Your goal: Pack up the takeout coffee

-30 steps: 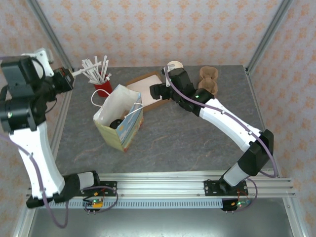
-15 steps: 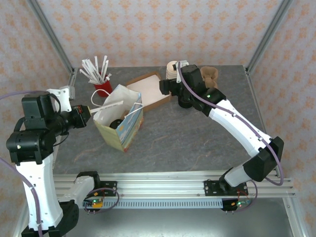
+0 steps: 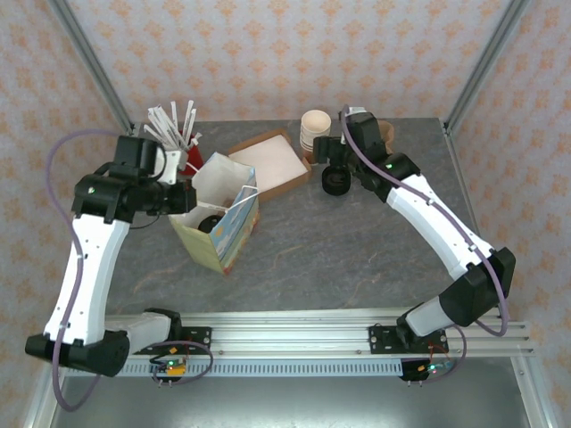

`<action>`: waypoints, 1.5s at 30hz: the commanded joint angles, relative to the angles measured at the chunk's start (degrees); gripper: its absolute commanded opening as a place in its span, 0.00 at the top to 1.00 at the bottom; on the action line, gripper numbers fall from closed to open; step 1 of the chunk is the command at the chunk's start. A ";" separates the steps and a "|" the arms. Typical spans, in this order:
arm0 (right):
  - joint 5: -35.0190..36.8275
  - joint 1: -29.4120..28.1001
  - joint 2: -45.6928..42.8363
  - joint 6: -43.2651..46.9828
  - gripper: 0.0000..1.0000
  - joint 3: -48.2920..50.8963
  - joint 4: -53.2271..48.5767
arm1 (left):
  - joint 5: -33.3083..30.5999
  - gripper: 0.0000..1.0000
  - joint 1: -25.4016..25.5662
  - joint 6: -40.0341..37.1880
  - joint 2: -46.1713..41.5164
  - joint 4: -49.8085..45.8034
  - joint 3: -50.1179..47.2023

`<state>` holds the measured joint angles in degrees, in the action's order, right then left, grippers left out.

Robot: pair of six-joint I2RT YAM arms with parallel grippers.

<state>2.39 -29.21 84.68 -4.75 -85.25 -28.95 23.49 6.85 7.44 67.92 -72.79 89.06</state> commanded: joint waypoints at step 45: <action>-0.45 -3.33 61.48 3.31 0.32 -49.38 -10.51 | -10.50 0.33 3.74 3.91 -5.43 17.16 3.05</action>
<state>-0.56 -33.06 144.68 -2.46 -132.09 -36.93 12.82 10.13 11.07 62.67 -57.17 92.40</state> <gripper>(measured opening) 0.680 0.667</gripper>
